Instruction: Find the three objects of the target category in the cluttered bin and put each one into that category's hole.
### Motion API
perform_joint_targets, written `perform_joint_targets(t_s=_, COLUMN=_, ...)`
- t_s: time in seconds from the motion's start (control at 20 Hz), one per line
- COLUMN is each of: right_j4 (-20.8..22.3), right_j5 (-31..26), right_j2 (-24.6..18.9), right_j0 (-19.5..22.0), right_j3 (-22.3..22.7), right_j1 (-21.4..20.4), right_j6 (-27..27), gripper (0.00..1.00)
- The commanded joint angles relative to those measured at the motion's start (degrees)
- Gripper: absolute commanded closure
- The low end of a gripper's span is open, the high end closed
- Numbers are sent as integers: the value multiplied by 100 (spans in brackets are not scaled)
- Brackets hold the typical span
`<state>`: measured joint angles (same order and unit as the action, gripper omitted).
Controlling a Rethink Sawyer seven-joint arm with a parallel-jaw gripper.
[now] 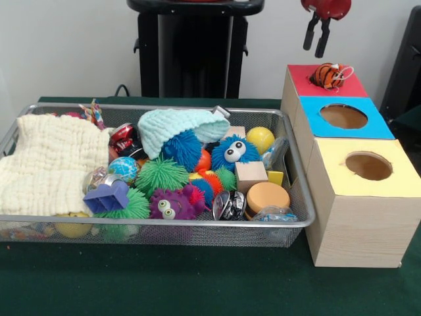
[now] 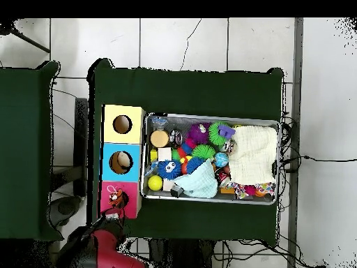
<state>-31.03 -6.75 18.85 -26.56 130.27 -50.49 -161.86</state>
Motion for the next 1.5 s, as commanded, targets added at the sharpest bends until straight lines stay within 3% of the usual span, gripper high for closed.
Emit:
perform_joint_targets(t_s=0.05, right_j4=222, right_j5=-728, right_j2=-274, right_j0=110, right_j3=-57, right_j1=-57, right_j6=-384, gripper=0)
perform_joint_targets(t_s=0.4, right_j4=180, right_j5=-1132, right_j2=5, right_j0=-218, right_j3=-528, right_j1=183, right_j6=-595, gripper=0)
perform_joint_targets(t_s=0.75, right_j4=39, right_j5=-961, right_j2=-19, right_j0=-407, right_j3=-780, right_j1=645, right_j6=-739, gripper=0)
perform_joint_targets(t_s=1.05, right_j4=-8, right_j5=-213, right_j2=-442, right_j0=-139, right_j3=-466, right_j1=821, right_j6=-658, gripper=0)
perform_joint_targets(t_s=1.35, right_j4=119, right_j5=144, right_j2=-721, right_j0=170, right_j3=-150, right_j1=700, right_j6=-584, gripper=0)
perform_joint_targets(t_s=1.5, right_j4=183, right_j5=507, right_j2=-944, right_j0=346, right_j3=-100, right_j1=890, right_j6=-659, gripper=0)
